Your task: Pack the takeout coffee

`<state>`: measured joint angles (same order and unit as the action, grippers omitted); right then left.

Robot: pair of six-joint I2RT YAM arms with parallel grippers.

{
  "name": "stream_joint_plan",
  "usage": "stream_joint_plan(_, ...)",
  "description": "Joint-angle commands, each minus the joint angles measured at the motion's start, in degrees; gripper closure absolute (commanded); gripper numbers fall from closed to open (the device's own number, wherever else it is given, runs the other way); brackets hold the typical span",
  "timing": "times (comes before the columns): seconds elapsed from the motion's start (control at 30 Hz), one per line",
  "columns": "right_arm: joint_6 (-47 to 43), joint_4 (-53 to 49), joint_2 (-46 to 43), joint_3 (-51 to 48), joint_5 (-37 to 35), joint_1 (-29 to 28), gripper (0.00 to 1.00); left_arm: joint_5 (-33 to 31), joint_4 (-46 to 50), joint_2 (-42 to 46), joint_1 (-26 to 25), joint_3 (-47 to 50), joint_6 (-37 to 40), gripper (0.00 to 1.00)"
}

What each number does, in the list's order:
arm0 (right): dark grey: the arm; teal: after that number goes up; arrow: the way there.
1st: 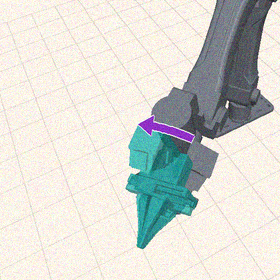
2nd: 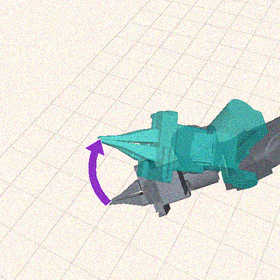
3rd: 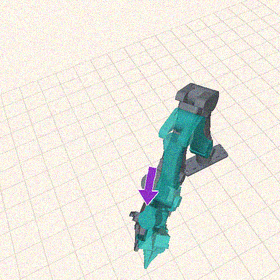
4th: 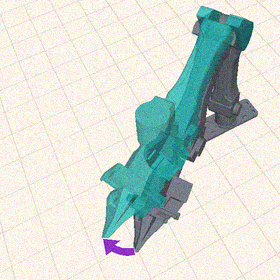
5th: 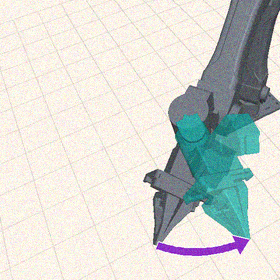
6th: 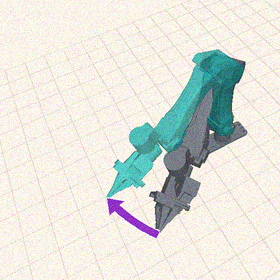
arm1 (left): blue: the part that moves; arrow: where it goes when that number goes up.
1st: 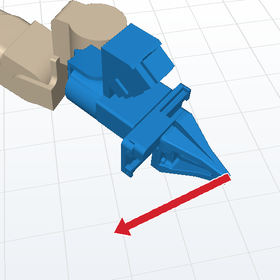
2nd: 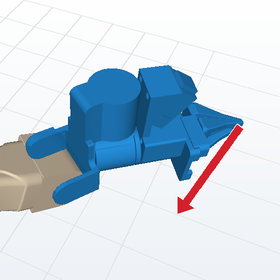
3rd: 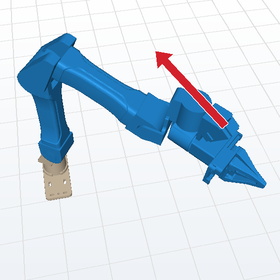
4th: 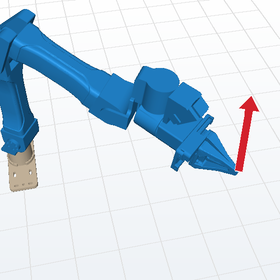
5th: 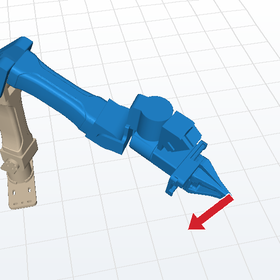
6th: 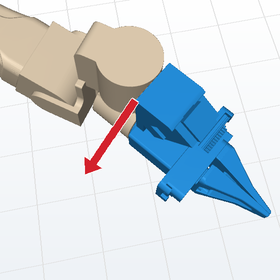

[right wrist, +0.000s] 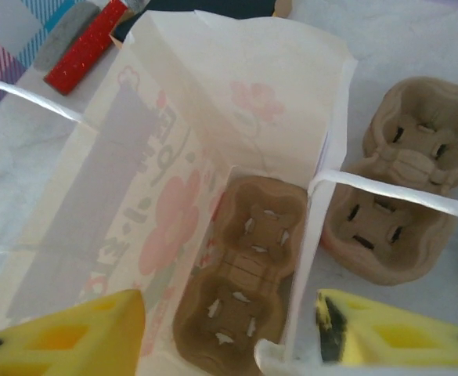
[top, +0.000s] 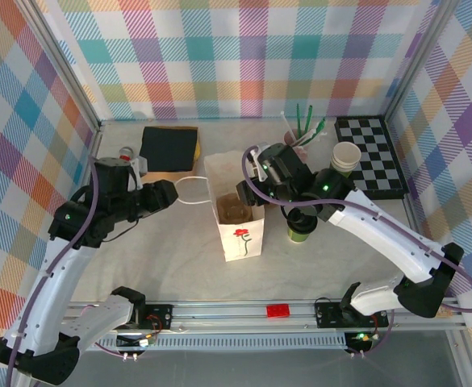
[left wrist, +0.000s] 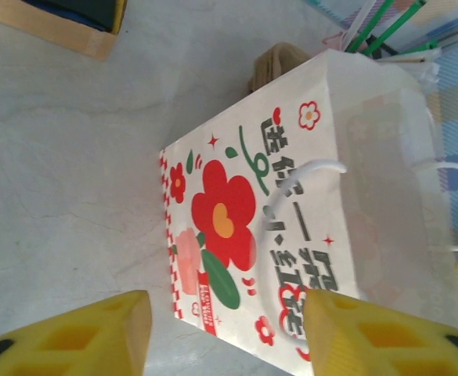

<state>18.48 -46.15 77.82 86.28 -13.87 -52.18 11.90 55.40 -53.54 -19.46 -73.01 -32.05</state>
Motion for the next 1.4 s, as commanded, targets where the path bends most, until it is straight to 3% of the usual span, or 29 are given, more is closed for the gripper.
stream_joint_plan(0.0, 2.9, -5.6, -0.8, 3.7, -1.1, 0.2, 0.10, -0.7, 1.0, 0.1, -0.3, -3.7, 1.3, 0.38)
stream_joint_plan(0.07, 5.6, -9.4, -1.1, 5.6, -2.7, 0.2, 0.01, -2.0, 2.1, -0.7, -0.3, -5.2, 1.9, 0.35)
stream_joint_plan(0.4, 19.0, -22.6, -8.5, 7.8, -12.1, 1.1, 0.01, -5.3, 1.4, -4.7, -0.3, -8.8, 4.6, 0.26)
stream_joint_plan(0.57, 19.6, -28.9, -9.0, 5.8, 4.9, 20.9, 0.01, -4.3, -0.6, -7.0, -0.3, -8.3, 5.3, 0.26)
stream_joint_plan(0.73, 17.5, -22.8, -10.7, -3.5, 13.9, 29.9, 0.01, -4.4, -2.4, -6.5, -0.2, -5.5, 5.7, 0.26)
stream_joint_plan(0.93, 19.6, -23.1, -7.2, -8.8, 8.2, 30.9, 0.01, -5.4, -2.9, -4.3, -0.2, -1.3, 5.4, 0.26)
stream_joint_plan(1.2, 28.1, -16.4, -5.1, -16.2, 8.5, 30.9, 0.01, -6.6, -3.2, -2.0, -0.2, 3.1, 5.0, 0.26)
stream_joint_plan(1.37, 30.8, -16.9, -0.4, -14.7, 7.3, 30.8, 0.01, -7.3, -3.1, -1.8, -0.2, 4.5, 4.9, 0.26)
